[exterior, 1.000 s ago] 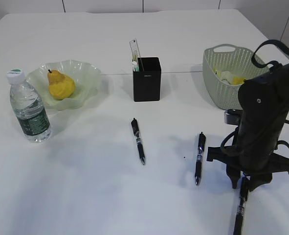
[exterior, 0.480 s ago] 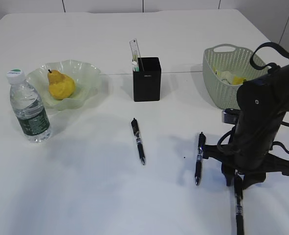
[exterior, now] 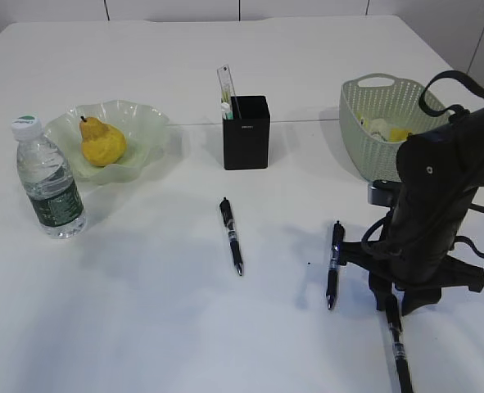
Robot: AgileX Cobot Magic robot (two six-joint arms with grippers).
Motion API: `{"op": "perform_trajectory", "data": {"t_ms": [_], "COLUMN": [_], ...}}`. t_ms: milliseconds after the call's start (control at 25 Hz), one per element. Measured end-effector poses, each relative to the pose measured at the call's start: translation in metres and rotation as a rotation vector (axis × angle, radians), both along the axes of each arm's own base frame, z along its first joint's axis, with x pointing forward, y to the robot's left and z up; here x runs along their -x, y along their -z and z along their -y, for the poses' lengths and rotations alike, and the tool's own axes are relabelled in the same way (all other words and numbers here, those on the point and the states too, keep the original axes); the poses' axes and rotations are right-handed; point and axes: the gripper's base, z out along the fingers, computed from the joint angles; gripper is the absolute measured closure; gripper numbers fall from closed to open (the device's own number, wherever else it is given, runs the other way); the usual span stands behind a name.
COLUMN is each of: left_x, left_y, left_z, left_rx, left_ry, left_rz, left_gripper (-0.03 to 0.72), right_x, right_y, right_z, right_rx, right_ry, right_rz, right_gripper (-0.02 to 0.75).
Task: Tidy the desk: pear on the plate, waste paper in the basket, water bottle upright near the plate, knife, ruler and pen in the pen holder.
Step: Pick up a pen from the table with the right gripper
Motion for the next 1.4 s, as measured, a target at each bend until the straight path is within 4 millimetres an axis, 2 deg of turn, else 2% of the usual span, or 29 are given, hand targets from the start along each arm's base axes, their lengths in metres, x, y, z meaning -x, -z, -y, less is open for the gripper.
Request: {"op": "perform_trajectory", "data": {"t_ms": [240, 1400], "left_x": [-0.0004, -0.0006], "left_y": [-0.0003, -0.0004], "left_z": [0.0001, -0.0001], "left_rx": [0.001, -0.002], "left_ry": [0.000, 0.001], "left_rz": [0.006, 0.008], "left_gripper": [0.358, 0.358], "right_x": [0.0069, 0.0093], "right_y": [0.0002, 0.0006], "right_z": [0.0028, 0.0035], "right_rx": [0.031, 0.039], "right_ry": [-0.037, -0.040], "right_rz": [-0.078, -0.107], "right_gripper": [0.504, 0.505]}}
